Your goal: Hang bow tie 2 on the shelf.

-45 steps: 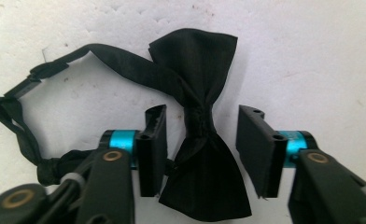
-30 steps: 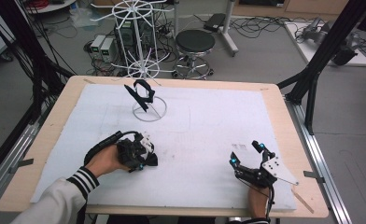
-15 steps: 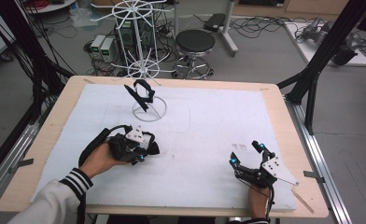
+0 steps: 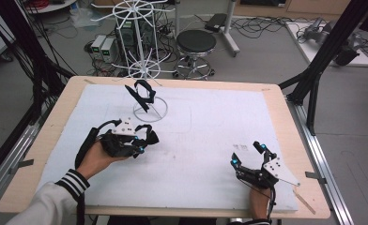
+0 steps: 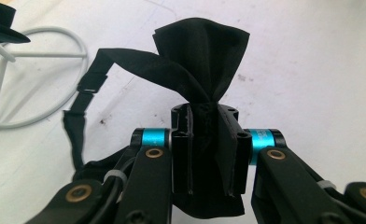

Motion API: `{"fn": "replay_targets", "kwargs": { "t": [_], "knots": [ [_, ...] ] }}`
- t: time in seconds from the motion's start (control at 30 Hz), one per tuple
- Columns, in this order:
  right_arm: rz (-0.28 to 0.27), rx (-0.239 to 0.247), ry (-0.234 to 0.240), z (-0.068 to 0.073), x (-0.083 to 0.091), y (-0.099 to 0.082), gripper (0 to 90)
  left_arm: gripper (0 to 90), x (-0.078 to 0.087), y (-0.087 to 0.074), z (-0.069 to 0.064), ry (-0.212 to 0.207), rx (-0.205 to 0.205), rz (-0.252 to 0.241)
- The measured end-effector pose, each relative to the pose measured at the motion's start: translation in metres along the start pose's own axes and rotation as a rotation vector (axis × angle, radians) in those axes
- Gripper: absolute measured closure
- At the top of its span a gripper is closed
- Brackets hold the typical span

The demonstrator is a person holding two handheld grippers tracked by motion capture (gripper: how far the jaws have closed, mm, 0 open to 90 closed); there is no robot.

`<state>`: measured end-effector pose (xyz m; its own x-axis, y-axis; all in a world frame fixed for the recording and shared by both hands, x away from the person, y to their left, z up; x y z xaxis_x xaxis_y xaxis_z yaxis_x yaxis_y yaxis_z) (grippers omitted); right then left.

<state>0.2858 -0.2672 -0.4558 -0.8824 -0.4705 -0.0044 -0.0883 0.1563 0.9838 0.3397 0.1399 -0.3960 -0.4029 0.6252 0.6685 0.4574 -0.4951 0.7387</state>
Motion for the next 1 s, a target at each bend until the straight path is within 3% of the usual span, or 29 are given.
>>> {"fn": "replay_targets", "kwargs": {
  "t": [0.03, 0.3, 0.43, 1.0],
  "knots": [
    [-0.001, 0.002, 0.0, 0.0, 0.0, 0.0, 9.1, 76.5, 0.001, 0.001, 0.0, -0.008, 0.021, -0.017],
    [0.004, -0.001, -0.002, 0.0, 0.0, 0.0, 9.1, 76.5, 0.018, 0.005, 0.006, -0.008, 0.038, -0.078],
    [0.004, -0.001, -0.003, 0.0, 0.0, 0.0, 9.1, 76.5, 0.029, 0.007, 0.01, -0.02, 0.069, -0.138],
    [0.006, -0.002, -0.001, 0.0, 0.0, 0.0, 9.1, 76.5, 0.077, 0.016, 0.037, 0.058, 0.137, -0.31]
  ]
}}
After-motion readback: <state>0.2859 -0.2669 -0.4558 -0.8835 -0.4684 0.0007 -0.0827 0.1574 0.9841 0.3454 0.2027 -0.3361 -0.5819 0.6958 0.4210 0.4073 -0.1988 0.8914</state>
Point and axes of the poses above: each handheld gripper's, and its own axes: x roughly backward along the jaws, y roughly out of its top, z roughly to its left, the point moved 4 cm from there along -x, roughly forward along the jaws, and after that the axes turned 11 degrees about x, right-handed, at the moved point
